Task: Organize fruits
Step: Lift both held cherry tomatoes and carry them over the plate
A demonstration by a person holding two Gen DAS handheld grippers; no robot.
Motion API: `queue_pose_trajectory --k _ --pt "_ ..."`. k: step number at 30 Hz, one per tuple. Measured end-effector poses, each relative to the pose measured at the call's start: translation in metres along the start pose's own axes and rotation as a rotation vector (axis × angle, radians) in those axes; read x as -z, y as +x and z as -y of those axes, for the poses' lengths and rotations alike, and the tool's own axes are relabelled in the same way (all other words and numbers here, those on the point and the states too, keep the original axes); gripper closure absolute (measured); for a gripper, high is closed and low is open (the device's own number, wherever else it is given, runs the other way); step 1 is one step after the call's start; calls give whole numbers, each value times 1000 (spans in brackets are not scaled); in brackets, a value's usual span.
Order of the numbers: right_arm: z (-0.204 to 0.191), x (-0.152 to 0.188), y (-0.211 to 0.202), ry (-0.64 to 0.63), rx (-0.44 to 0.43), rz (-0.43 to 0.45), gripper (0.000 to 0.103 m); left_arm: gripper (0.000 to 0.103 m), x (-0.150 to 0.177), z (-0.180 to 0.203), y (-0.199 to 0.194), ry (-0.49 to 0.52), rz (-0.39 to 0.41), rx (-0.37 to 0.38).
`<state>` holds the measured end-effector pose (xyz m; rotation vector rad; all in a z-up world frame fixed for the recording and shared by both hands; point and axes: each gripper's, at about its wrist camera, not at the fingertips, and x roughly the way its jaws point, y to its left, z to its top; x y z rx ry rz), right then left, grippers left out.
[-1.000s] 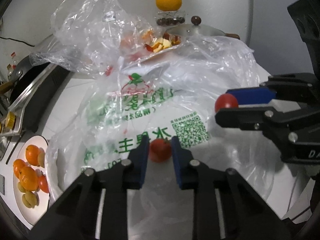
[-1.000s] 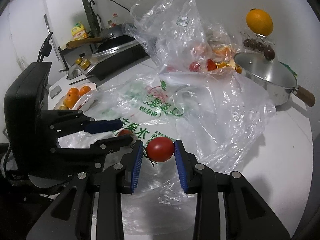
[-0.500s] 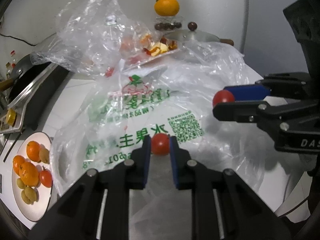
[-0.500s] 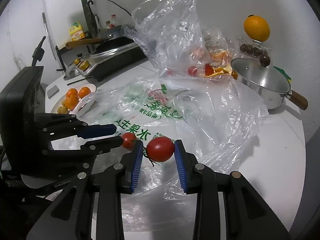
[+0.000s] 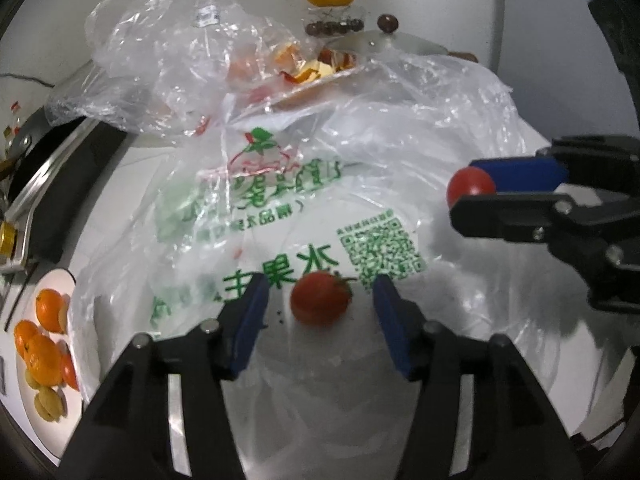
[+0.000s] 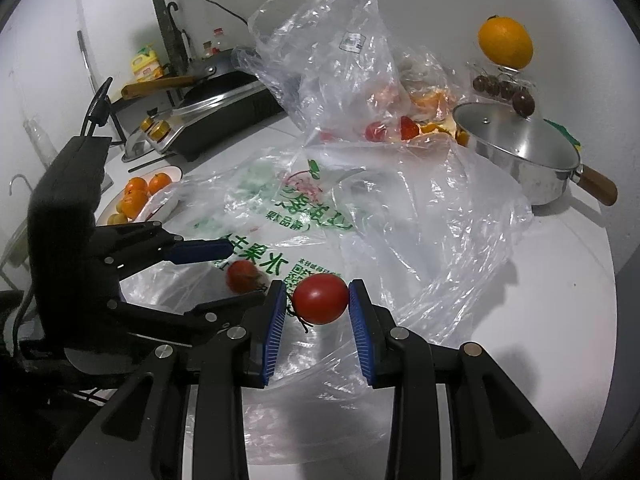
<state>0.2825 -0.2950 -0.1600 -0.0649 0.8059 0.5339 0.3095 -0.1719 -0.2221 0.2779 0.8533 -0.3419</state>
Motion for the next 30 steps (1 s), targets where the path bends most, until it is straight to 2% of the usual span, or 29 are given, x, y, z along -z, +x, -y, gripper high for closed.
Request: queue_pose_trajectory --k 3,9,18,30 --pt "4 1 3 5 -3 -6 69 48 -1 1 2 10 4 -2" --pt "4 1 5 9 -5 -6 69 73 -1 0 4 21 2 7" --pt "-6 -2 2 -6 0 -2 69 73 3 -4 -15 15 32 18" --pt "-40 -11 -9 -62 4 15 69 73 18 -22 -55 -18 95 5"
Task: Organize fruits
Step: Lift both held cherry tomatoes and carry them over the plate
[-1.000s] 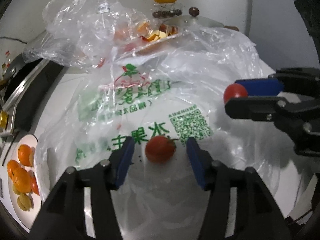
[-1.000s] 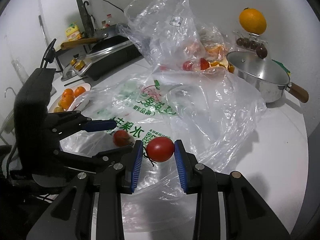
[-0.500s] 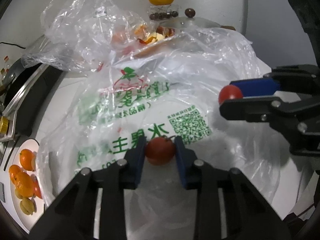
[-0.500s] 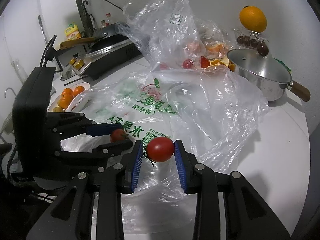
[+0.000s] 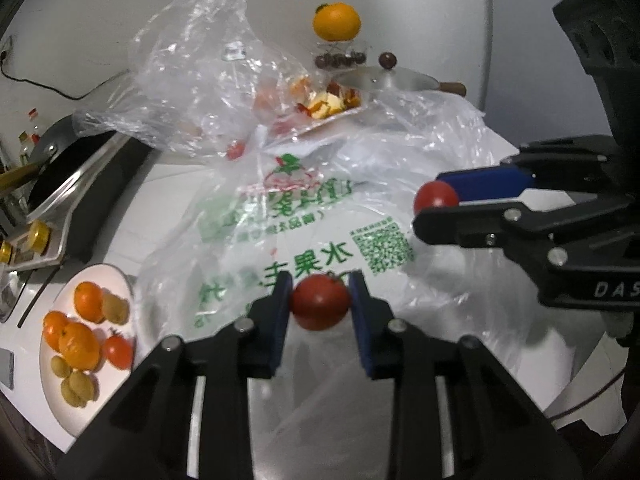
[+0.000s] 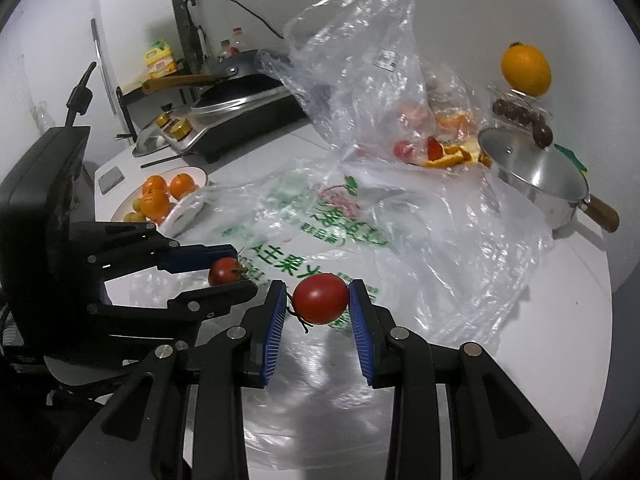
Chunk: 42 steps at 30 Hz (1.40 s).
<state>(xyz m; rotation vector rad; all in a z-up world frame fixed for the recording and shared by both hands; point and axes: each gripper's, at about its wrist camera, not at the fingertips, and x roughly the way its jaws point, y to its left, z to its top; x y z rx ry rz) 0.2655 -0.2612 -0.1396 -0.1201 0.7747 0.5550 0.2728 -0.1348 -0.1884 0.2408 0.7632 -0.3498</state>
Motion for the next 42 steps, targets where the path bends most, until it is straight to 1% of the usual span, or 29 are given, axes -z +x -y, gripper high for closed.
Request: queue_pose_trajectory --k 7,16,30,37,42 --pt "-27 -9 2 -38 -11 0 69 73 13 -21 -25 -44 29 -19" --pt "-65 -21 9 -90 -25 -3 69 73 35 -60 -54 -121 65 -47" --pt "-117 -34 26 -158 -45 -25 69 73 73 -114 -78 -215 76 -108" --pt "-140 -39 37 -186 -74 -36 69 73 88 -141 -86 -270 79 -139" --pt "-158 -43 49 -209 -95 -51 69 73 97 -158 -89 -299 82 -146"
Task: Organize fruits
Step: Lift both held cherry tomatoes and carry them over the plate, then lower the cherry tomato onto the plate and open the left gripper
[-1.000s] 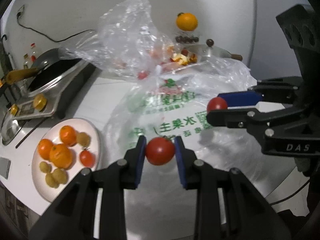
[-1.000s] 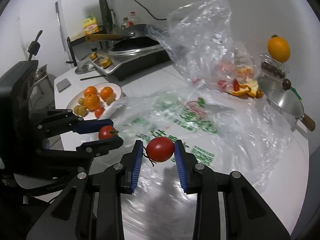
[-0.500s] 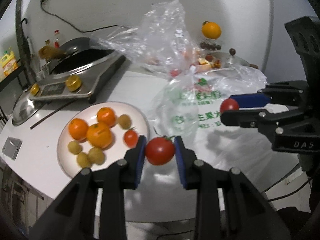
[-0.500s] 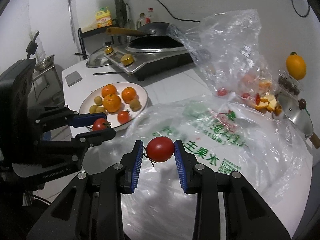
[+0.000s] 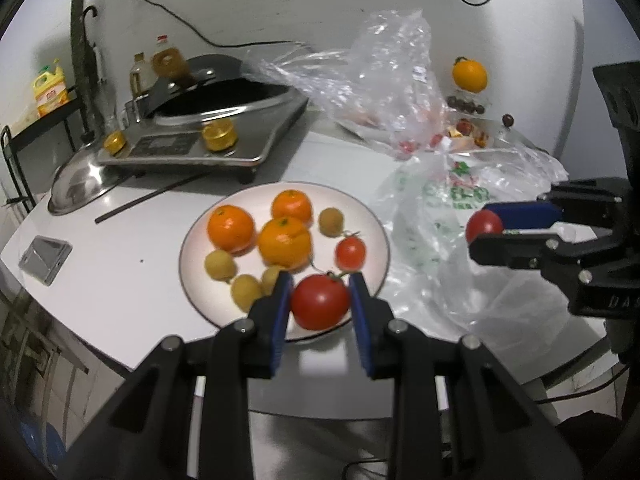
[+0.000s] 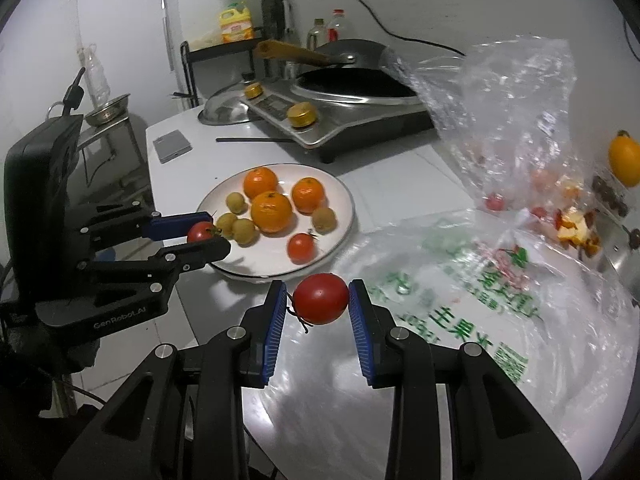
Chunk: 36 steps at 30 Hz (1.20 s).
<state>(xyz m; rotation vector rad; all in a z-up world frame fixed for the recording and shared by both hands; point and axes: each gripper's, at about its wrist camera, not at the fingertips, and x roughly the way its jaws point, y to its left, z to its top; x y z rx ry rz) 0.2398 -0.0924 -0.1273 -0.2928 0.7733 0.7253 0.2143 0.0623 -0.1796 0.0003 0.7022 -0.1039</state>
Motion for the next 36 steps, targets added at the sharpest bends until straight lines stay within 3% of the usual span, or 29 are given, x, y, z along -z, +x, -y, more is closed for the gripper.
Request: queue_pose_trajectory --k 13,26,36 --pt "-25 -20 41 -32 -37 -44 69 73 6 -23 18 -43 -33 38" --pt "-21 -22 59 -21 -27 -77 69 69 6 -26 40 -54 -88 78" --pt "-27 -25 72 -21 -40 -93 69 67 4 -43 23 -77 -50 57"
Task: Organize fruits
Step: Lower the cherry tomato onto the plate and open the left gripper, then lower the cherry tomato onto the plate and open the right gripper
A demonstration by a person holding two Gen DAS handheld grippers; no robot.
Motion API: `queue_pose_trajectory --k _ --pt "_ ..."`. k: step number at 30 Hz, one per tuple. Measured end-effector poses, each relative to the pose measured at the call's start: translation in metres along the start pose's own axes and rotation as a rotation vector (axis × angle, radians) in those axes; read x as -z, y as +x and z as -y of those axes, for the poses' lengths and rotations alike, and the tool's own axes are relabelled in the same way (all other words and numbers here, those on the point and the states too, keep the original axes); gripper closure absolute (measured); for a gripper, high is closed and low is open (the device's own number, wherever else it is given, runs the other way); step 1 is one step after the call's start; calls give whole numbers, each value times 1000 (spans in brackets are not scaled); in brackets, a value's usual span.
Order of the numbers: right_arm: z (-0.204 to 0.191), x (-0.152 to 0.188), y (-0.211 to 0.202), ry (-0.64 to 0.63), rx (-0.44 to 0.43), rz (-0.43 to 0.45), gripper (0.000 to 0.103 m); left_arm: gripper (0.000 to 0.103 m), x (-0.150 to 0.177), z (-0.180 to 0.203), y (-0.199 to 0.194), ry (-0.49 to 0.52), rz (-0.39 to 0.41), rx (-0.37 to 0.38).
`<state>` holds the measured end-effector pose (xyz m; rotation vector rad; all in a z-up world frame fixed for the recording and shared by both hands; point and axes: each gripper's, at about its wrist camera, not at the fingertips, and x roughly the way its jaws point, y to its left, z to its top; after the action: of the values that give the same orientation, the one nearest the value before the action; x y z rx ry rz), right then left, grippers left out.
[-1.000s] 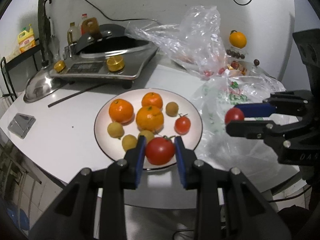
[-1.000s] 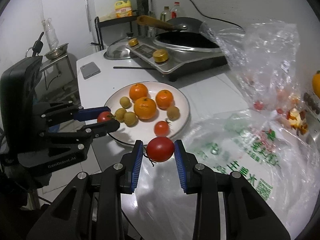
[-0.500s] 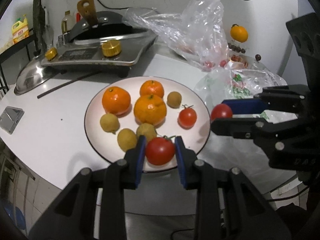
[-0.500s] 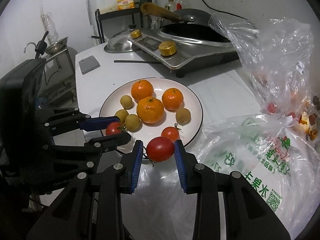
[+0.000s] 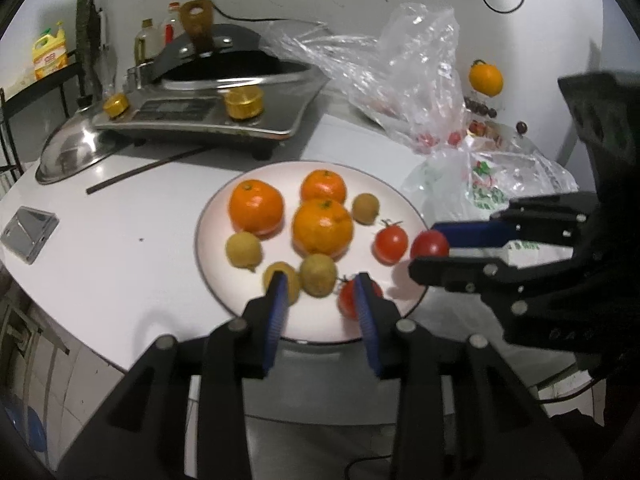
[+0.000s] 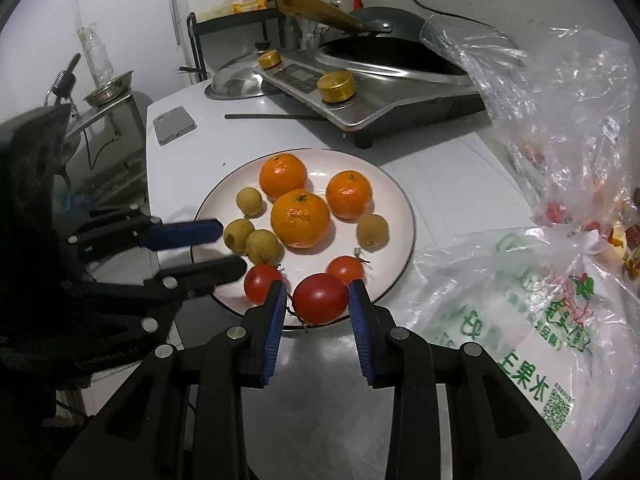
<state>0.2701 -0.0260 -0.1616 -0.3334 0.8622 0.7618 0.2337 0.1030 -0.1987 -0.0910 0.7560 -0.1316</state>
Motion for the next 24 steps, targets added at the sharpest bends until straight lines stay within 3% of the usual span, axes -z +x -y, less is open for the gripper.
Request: queue_pose_trajectory --k 24 --pt "-13 -3 23 0 1 -41 68 67 7 -6 -1 3 -4 -10"
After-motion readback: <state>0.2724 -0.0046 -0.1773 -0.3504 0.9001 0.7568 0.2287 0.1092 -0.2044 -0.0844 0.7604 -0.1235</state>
